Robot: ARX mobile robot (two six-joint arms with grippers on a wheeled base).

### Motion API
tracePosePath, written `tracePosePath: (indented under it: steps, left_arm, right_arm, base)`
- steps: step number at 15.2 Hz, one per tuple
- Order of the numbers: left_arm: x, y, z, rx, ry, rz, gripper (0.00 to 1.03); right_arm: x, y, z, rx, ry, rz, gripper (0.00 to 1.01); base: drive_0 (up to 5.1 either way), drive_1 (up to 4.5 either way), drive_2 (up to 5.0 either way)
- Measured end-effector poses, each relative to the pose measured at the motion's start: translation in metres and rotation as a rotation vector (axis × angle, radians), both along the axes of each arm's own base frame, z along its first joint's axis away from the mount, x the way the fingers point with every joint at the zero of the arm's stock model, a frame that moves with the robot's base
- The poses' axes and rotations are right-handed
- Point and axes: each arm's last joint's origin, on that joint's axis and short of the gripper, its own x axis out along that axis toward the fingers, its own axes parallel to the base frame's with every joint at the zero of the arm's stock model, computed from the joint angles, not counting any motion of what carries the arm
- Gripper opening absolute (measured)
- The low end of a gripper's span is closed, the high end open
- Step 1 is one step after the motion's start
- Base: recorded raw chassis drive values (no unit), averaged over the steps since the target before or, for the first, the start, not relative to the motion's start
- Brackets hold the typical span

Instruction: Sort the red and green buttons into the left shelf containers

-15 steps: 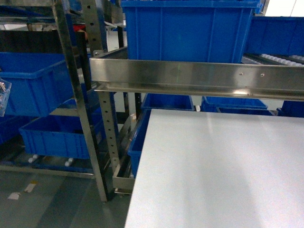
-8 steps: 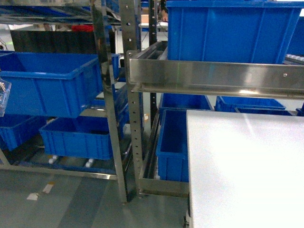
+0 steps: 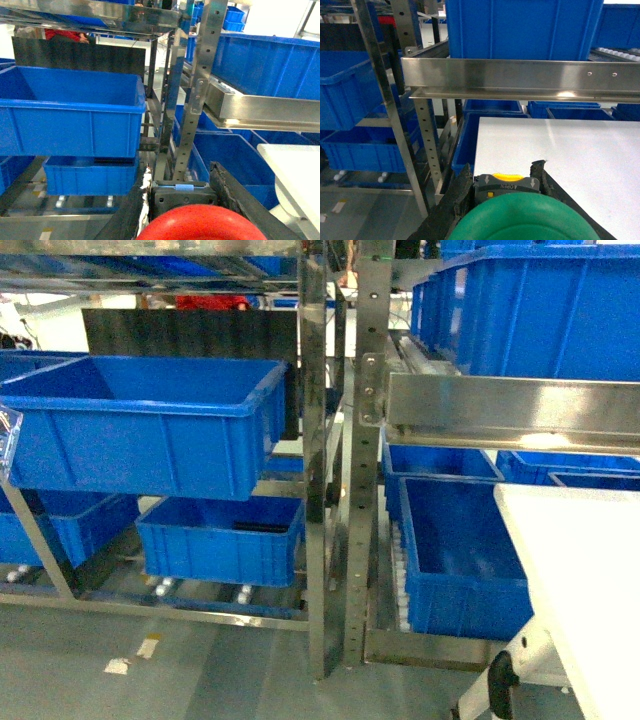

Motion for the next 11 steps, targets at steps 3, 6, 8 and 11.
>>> tracePosePath:
  steps: [3,6,8,11]
  left_arm:
    - [-0.0001,0.0001,0.0002,0.0,-0.001,0.001,0.28]
    - [-0.0001,0.0,0.0002,0.0,-0.001,0.0,0.28]
    - [-0.0001,0.0,0.0001,0.0,-0.001,0.0,0.28]
    - [-0.0002,0.0001,0.0003,-0.001,-0.002,0.0,0.28]
  right_arm:
    - [0.0,0.0,-0.0001,0.0,0.001,0.0,0.29]
    - [0.0,0.0,-0.0001,0.0,0.001,0.0,0.29]
    - [0.0,0.0,-0.0002,0.0,0.002,0.001,0.29]
    - [0.0,0.0,0.0002,0.0,-0.002,0.002,0.29]
  base:
    - [-4.5,4.0,0.5]
    - [-4.0,4.62,-0.5]
    - [-4.0,4.62,-0.5]
    - [-4.0,4.62,-0.5]
